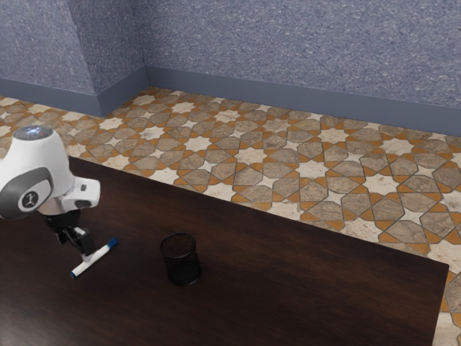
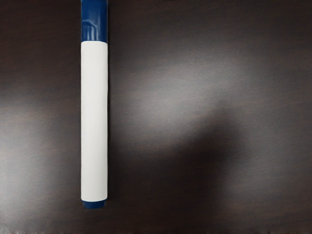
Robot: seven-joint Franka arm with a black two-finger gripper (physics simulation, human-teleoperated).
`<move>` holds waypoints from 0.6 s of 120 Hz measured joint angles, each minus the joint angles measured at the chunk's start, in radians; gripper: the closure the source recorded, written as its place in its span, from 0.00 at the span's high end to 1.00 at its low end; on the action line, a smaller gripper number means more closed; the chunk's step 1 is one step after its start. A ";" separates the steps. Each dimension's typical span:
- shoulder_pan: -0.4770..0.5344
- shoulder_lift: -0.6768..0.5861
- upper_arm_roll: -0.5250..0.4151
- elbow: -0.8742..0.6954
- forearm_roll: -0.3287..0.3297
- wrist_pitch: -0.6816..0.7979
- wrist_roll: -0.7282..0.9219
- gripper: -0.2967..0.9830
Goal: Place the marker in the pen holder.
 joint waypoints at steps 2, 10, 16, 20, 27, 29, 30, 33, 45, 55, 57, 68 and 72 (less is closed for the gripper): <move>0.000 -0.011 0.006 -0.010 0.016 0.010 -0.002 0.77; 0.001 -0.042 0.033 -0.037 0.100 0.044 -0.012 0.77; 0.002 -0.053 0.087 -0.047 0.151 0.064 -0.020 0.77; 0.002 -0.053 0.119 -0.050 0.175 0.075 -0.025 0.77; 0.002 -0.028 0.154 -0.052 0.201 0.097 -0.034 0.77; 0.002 -0.019 0.158 -0.052 0.206 0.103 -0.037 0.77; 0.002 -0.015 0.160 -0.052 0.209 0.105 -0.038 0.77; 0.002 -0.004 0.163 -0.052 0.215 0.114 -0.041 0.77; 0.003 0.028 0.169 -0.052 0.225 0.141 -0.054 0.77; 0.003 0.053 0.170 -0.053 0.224 0.172 -0.064 0.77; 0.003 0.056 0.169 -0.052 0.222 0.178 -0.065 0.77; 0.003 0.104 0.168 -0.027 0.187 0.218 -0.073 0.77; 0.003 0.132 0.167 -0.005 0.170 0.230 -0.076 0.77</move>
